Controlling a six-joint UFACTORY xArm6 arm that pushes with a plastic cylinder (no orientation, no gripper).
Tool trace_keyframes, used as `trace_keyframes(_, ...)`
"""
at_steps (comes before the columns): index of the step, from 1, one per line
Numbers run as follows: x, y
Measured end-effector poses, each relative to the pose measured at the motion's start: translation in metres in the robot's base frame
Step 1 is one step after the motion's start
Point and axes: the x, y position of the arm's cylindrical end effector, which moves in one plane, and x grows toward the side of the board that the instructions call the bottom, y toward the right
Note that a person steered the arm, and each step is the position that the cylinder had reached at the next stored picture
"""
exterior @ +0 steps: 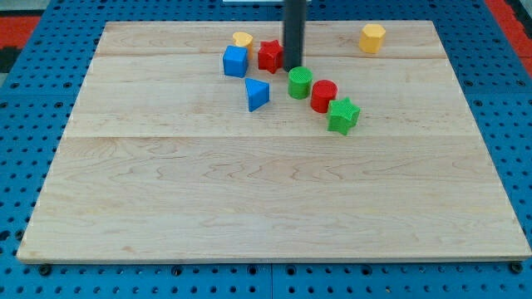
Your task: Move the red circle into the red star
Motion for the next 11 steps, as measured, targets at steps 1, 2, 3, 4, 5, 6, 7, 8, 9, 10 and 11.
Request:
trace_keyframes(1,0.045,0.113)
trace_keyframes(2,0.110,0.146)
trace_keyframes(3,0.138,0.107)
trace_keyframes(4,0.092,0.092)
trace_keyframes(5,0.064,0.029)
trace_keyframes(6,0.058,-0.044)
trace_keyframes(7,0.040,-0.035)
trace_keyframes(8,0.040,-0.017)
trace_keyframes(9,0.028,-0.012)
trace_keyframes(10,0.003,-0.009)
trace_keyframes(11,-0.008,-0.004)
